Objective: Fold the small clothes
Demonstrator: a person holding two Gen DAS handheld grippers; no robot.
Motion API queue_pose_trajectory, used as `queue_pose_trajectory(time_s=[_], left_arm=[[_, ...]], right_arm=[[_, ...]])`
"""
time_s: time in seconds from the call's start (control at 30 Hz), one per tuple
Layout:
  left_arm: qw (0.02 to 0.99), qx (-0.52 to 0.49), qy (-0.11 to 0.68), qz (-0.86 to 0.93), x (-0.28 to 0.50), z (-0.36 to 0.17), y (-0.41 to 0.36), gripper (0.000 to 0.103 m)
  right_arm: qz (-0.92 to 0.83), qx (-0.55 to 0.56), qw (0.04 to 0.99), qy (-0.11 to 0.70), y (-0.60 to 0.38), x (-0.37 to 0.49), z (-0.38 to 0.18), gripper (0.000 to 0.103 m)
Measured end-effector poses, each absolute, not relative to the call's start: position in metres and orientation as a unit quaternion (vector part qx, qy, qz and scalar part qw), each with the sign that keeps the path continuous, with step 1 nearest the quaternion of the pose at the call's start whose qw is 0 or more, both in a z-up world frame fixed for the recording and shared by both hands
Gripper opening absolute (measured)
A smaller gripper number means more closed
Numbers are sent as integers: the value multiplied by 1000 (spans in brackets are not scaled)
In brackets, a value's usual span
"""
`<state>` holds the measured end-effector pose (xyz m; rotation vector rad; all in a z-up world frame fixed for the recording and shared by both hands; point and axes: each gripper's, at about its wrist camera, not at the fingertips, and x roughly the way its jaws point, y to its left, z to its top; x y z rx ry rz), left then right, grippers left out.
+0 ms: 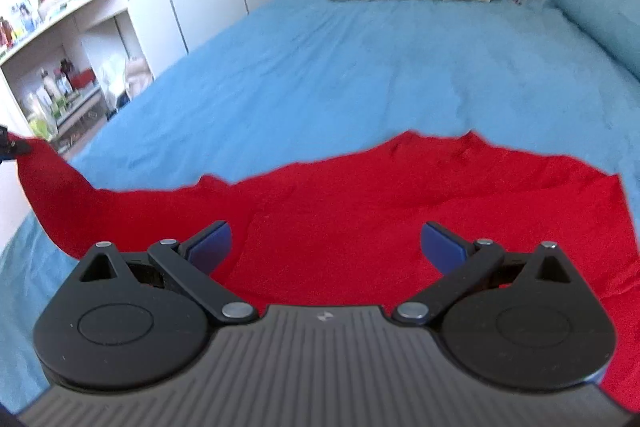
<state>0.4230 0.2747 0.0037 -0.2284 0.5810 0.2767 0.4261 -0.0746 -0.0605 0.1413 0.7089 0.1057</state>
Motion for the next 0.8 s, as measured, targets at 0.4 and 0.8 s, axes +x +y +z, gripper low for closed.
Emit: queue_pose_trajectory(time_s=[0.4, 0.8], left_arm=[[940, -63, 327, -76, 429, -20, 10, 7], [900, 46, 416, -125, 426, -156, -103, 14]], right_arm=[[-31, 81, 934, 348, -232, 419, -31, 103], [-49, 134, 899, 413, -322, 416, -102, 103]])
